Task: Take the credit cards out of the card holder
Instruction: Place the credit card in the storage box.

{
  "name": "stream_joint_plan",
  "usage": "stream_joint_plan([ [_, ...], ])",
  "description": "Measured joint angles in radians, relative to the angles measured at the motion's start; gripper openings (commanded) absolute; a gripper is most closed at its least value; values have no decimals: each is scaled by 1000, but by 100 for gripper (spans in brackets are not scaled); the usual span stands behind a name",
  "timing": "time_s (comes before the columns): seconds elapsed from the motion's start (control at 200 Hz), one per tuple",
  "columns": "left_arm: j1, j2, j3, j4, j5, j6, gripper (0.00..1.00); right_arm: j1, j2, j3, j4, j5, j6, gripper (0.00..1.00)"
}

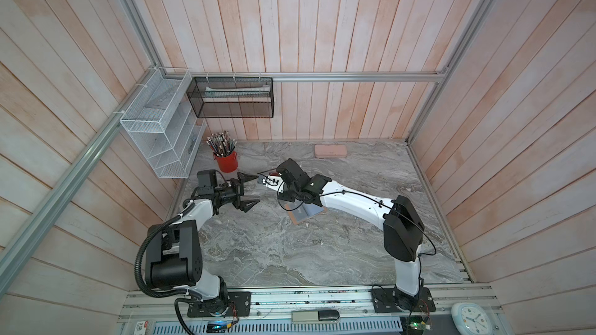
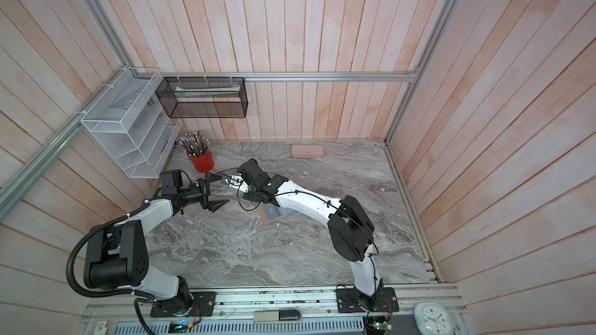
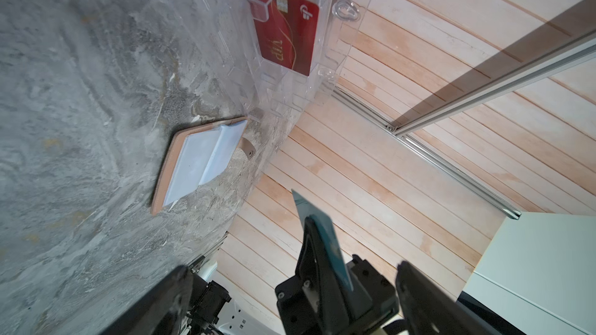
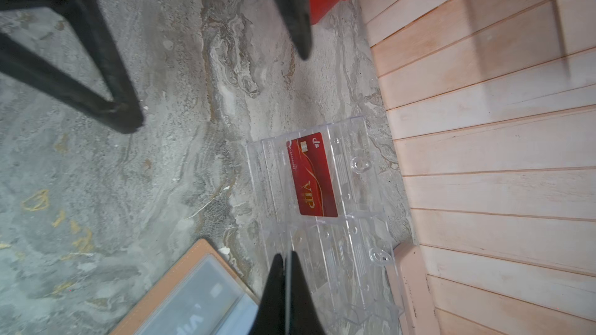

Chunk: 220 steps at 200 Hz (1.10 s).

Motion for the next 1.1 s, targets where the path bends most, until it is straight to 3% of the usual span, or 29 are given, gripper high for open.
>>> stream_joint_plan([
  [0.51, 62, -174, -157, -8, 13, 48, 100, -83, 269, 307, -145, -114, -49, 0],
  [0.74, 75, -139, -122, -68, -11, 140, 100, -114, 355, 377, -161, -129, -114, 0],
  [1.1, 80, -77, -109, -84, -21, 204, 100, -103, 368, 385, -169, -129, -169, 0],
])
